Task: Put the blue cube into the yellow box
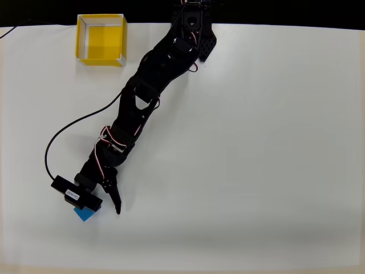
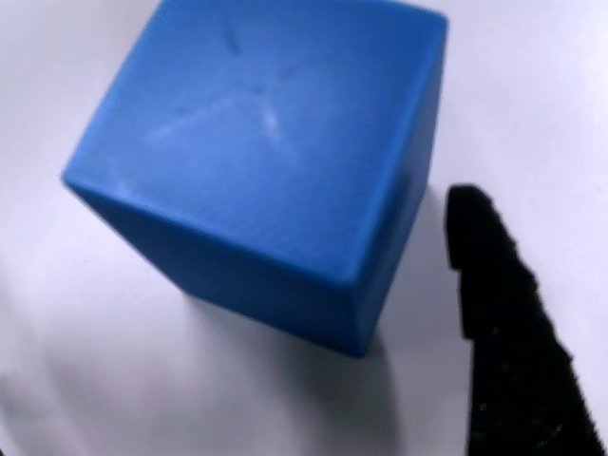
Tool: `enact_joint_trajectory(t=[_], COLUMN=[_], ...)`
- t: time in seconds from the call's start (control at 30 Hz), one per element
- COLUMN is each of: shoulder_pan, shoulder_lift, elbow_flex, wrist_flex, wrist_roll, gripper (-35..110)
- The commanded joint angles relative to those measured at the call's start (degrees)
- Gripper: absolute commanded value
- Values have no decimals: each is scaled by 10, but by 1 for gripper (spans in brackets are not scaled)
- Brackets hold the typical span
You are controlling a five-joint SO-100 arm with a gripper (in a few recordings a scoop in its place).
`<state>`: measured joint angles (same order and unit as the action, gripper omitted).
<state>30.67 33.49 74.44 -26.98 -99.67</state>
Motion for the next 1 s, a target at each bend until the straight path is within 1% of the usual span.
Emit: enact_joint_trajectory(t=[0.0, 0.37, 0.63, 0.77, 0.97], shoulder_pan=[12, 17, 16, 16, 16], shoulder_lift=[27, -24, -46, -53, -59], elbow_flex=[-89, -169, -204, -215, -223], wrist_flex=[0, 30, 36, 37, 37], wrist_roll=[-4, -4, -3, -1, 0], gripper=[60, 47, 33, 29, 26])
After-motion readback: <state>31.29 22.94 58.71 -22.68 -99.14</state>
